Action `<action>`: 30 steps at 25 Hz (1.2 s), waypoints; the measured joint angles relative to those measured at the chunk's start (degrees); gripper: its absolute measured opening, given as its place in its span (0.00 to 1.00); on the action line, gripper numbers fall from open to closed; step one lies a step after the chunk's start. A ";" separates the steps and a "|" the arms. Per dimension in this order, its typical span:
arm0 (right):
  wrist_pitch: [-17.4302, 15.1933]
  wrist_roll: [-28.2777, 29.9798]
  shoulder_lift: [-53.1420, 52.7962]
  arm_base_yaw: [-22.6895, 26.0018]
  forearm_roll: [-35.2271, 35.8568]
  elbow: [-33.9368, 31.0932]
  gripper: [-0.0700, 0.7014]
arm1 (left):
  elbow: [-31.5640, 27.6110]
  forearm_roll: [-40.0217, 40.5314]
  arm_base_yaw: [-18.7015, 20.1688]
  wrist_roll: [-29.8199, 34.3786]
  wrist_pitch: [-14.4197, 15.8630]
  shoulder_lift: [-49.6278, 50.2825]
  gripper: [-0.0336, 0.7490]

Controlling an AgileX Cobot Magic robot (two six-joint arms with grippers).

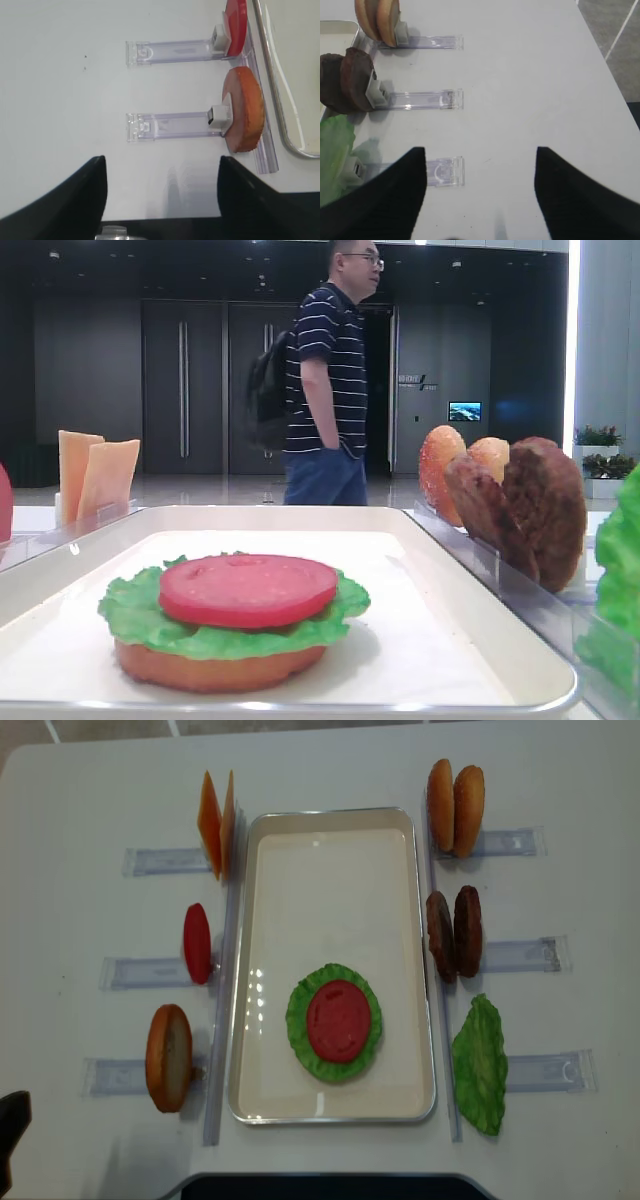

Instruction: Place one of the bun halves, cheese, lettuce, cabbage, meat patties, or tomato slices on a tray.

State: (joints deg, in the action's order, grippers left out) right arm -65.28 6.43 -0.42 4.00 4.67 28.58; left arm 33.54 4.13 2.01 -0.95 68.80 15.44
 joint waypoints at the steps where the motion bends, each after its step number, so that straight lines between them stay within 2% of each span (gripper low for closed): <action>1: 0.00 0.00 0.00 0.00 0.00 0.00 0.70 | -0.58 -0.05 0.00 0.05 -0.43 -1.20 0.70; 18: 0.05 0.00 0.00 0.00 0.00 0.00 0.70 | -5.55 -4.84 0.00 3.26 -2.99 -15.94 0.70; 30: 0.05 0.00 0.00 0.00 0.00 0.00 0.70 | -6.18 -5.37 0.00 4.20 -4.27 -16.35 0.70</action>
State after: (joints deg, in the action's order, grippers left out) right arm -65.23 6.43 -0.42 4.00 4.67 28.58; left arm 27.36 -1.24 2.01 3.25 64.53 -0.91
